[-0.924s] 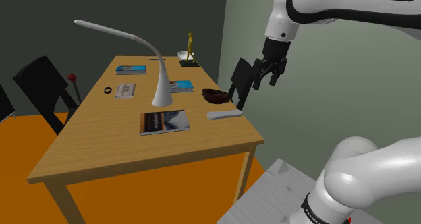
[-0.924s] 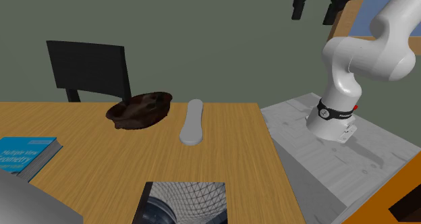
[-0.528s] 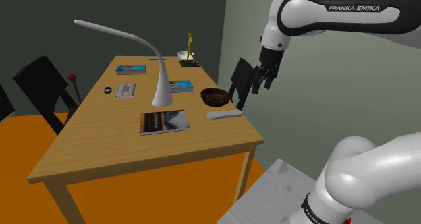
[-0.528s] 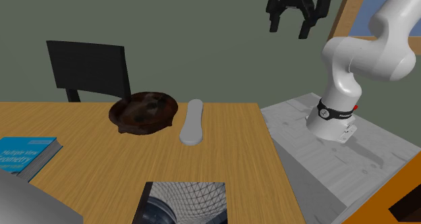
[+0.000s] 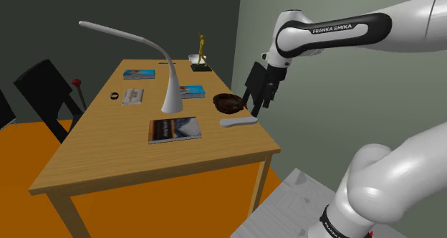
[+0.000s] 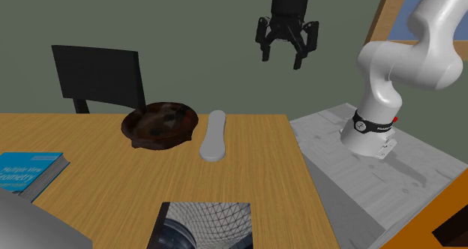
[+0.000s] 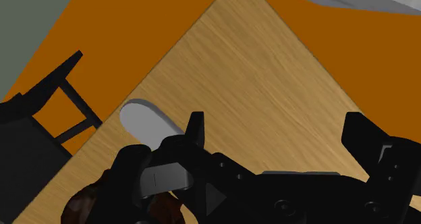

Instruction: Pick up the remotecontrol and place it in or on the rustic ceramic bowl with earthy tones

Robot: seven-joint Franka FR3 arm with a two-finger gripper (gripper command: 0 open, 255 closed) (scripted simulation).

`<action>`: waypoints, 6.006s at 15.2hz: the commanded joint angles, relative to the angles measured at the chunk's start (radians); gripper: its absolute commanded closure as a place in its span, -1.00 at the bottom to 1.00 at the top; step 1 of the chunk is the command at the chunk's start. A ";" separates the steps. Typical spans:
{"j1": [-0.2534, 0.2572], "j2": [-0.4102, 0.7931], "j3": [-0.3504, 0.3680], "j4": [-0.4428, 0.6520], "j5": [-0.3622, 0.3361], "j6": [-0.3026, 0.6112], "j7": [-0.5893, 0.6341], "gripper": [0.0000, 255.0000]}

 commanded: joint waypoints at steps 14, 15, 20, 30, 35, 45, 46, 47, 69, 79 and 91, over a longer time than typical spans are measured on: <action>0.094 0.600 -0.176 0.271 0.180 0.271 -0.793 -1.00; 0.090 0.642 -0.171 0.298 0.200 0.279 -0.843 -1.00; 0.074 0.737 -0.150 0.345 0.243 0.315 -0.941 -1.00; 0.069 0.777 -0.142 0.316 0.268 0.380 -0.957 -1.00; 0.068 0.776 -0.142 0.315 0.268 0.380 -0.957 1.00; 0.071 0.761 -0.145 0.325 0.258 0.357 -0.950 1.00; 0.072 0.754 -0.147 0.330 0.254 0.345 -0.947 1.00; 0.073 0.746 -0.148 0.335 0.249 0.334 -0.944 1.00; 0.086 0.634 -0.163 0.502 0.184 0.066 -0.897 1.00; 0.050 0.760 -0.172 0.749 0.237 -0.068 -0.936 1.00; -0.191 1.316 -0.118 1.590 0.407 -0.366 -0.972 1.00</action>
